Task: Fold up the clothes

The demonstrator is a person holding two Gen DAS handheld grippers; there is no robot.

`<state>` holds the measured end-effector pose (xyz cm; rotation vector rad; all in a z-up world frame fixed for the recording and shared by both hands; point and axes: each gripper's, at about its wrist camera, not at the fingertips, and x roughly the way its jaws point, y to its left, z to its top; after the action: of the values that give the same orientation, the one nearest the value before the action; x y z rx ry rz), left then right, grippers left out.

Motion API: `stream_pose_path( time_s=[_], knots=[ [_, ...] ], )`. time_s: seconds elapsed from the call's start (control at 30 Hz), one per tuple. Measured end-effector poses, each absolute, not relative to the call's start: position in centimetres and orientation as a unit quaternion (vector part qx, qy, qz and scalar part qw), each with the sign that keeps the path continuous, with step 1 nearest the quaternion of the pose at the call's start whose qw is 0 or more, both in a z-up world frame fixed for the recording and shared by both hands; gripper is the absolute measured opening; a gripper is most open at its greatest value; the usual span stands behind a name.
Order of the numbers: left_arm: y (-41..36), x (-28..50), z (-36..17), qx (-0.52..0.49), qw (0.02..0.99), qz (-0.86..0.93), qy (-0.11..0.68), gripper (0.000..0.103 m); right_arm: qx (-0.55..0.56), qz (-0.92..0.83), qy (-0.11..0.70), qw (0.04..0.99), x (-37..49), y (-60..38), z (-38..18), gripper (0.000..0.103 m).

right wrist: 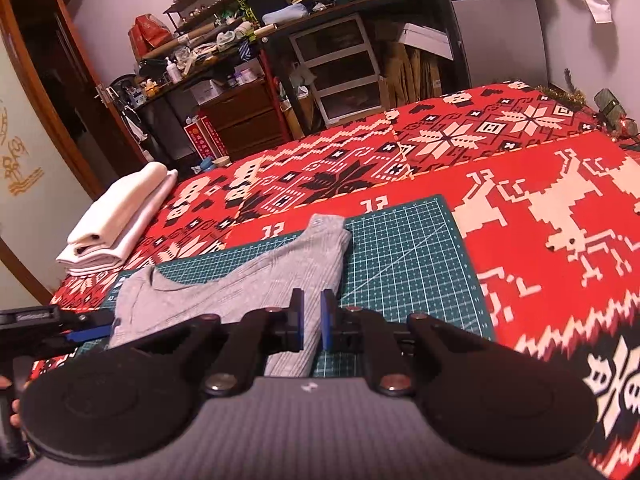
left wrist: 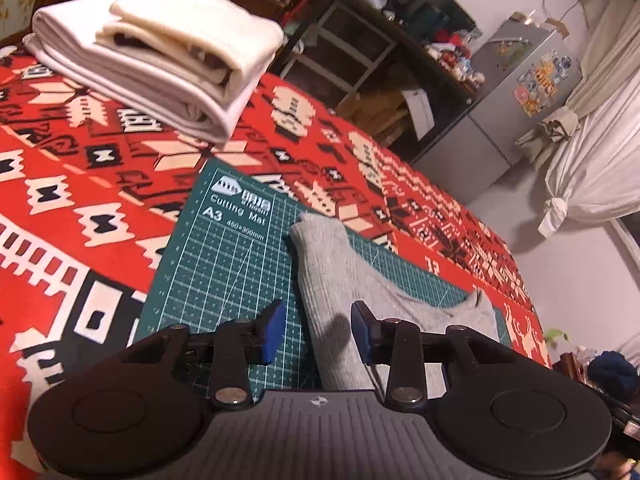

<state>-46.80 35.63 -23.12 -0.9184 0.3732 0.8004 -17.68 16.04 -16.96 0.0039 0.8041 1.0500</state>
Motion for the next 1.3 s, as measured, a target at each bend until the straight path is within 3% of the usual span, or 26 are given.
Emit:
stream_pose_path(
  time_s=[0.13, 0.27, 0.8, 1.1, 1.3],
  knots=[
    [35.7, -46.1, -23.6, -0.435, 0.799, 0.374, 0.18, 0.009, 0.006, 0.488, 0.373, 0.789, -18.0, 15.4, -16.7, 0.011],
    [35.3, -45.5, -23.2, -0.419, 0.799, 0.391, 0.183, 0.006, 0.013, 0.488, 0.378, 0.787, -18.0, 15.0, -16.8, 0.011],
    [34.8, -50.1, -18.1, -0.363, 0.798, 0.457, 0.151, 0.005, 0.009, 0.503, 0.379, 0.776, -19.3, 15.4, -16.5, 0.011],
    [32.8, -42.3, -12.6, -0.31, 0.845, 0.397, 0.179, 0.005, 0.026, 0.513, 0.376, 0.771, -19.5, 14.8, -15.6, 0.011],
    [31.4, -33.9, -13.4, -0.298, 0.862, 0.346, 0.221, 0.005, 0.041, 0.507, 0.377, 0.774, -19.1, 13.4, -15.5, 0.011]
  ],
)
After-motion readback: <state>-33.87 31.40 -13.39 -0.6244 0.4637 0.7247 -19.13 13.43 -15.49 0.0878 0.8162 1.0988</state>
